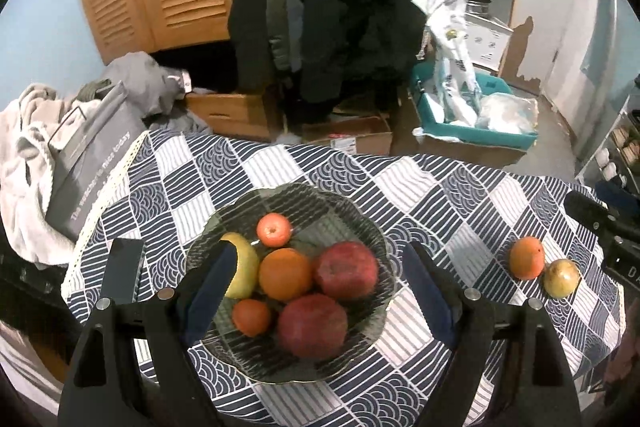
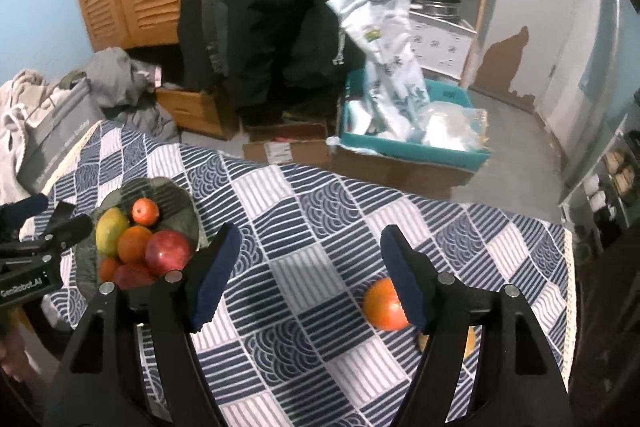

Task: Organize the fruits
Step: 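Move both open tools away from the plate toward the orange and mango, then grasp the green mango with the right tool while the left tool grasps the large orange, then lift and carry the mango with the right tool while the left tool carries the orange to the plate, then lower the mango onto the plate with the right tool while the left tool lowers the orange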

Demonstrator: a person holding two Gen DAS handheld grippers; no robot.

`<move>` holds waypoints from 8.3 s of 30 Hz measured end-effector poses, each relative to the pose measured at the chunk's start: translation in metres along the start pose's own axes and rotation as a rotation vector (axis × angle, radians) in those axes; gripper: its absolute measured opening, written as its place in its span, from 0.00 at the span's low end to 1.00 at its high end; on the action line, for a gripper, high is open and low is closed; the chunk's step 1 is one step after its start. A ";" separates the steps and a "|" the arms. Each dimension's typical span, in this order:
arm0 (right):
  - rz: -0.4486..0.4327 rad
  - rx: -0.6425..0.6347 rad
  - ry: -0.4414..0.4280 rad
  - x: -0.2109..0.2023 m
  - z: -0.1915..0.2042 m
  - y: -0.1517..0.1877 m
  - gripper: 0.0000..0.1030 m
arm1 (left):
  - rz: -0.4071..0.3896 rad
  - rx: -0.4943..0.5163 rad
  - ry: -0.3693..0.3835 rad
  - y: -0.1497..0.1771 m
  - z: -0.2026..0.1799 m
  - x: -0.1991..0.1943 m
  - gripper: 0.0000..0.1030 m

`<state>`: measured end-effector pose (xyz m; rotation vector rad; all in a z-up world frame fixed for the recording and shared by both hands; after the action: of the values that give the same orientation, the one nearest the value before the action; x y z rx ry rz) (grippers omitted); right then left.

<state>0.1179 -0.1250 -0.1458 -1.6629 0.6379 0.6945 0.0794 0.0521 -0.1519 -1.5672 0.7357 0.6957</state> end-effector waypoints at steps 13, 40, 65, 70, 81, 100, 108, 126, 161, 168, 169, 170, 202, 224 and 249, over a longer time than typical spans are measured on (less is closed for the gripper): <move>-0.005 0.068 0.063 -0.016 -0.072 0.016 0.75 | 0.012 0.088 0.057 -0.003 -0.061 0.006 0.83; 0.207 0.182 0.112 0.045 -0.158 0.100 0.76 | 0.138 0.229 0.159 0.026 -0.161 0.070 0.83; 0.368 0.154 0.069 0.119 -0.148 0.156 0.80 | 0.251 0.234 0.204 0.055 -0.189 0.126 0.83; 0.371 0.132 0.067 0.124 -0.147 0.154 0.81 | 0.262 0.244 0.204 0.060 -0.192 0.131 0.83; 0.372 0.074 0.072 0.131 -0.141 0.156 0.82 | 0.273 0.248 0.223 0.062 -0.201 0.142 0.83; 0.349 0.208 0.034 0.133 -0.161 0.163 0.81 | 0.280 0.259 0.277 0.062 -0.226 0.148 0.83; 0.305 0.292 0.112 0.121 -0.197 0.155 0.82 | 0.282 0.260 0.328 0.065 -0.254 0.159 0.84; 0.279 0.312 0.174 0.109 -0.220 0.153 0.82 | 0.339 0.273 0.320 0.080 -0.280 0.192 0.84; 0.183 0.264 0.144 0.075 -0.191 0.110 0.82 | 0.211 0.252 0.273 0.055 -0.230 0.139 0.66; 0.136 0.244 0.141 0.057 -0.177 0.089 0.82 | 0.161 0.227 0.252 0.039 -0.210 0.113 0.66; 0.126 0.240 0.140 0.053 -0.174 0.085 0.82 | 0.155 0.223 0.251 0.037 -0.207 0.110 0.66; 0.118 0.234 0.138 0.050 -0.171 0.081 0.82 | 0.145 0.219 0.247 0.033 -0.203 0.105 0.66; 0.007 0.064 -0.033 0.022 -0.022 0.001 0.82 | 0.014 0.017 0.126 0.010 -0.035 0.027 0.66; 0.067 -0.101 -0.198 0.059 0.121 -0.018 0.82 | 0.069 -0.151 0.007 0.041 0.087 0.044 0.66; 0.175 -0.201 -0.305 0.101 0.205 -0.005 0.82 | 0.194 -0.215 -0.001 0.071 0.118 0.077 0.67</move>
<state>0.1678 0.0724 -0.2494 -1.6488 0.5100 1.1458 0.0686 0.1574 -0.2690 -1.7039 0.8425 0.9439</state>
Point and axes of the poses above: each gripper's, at about its wrist camera, not at the fingertips, and x roughly the way its jaws point, z to its left, y to its underside, the point moved 9 cm from there along x, roughly the way its jaws point, and after that the axes turned 9 degrees about y, right-handed, at the moved point
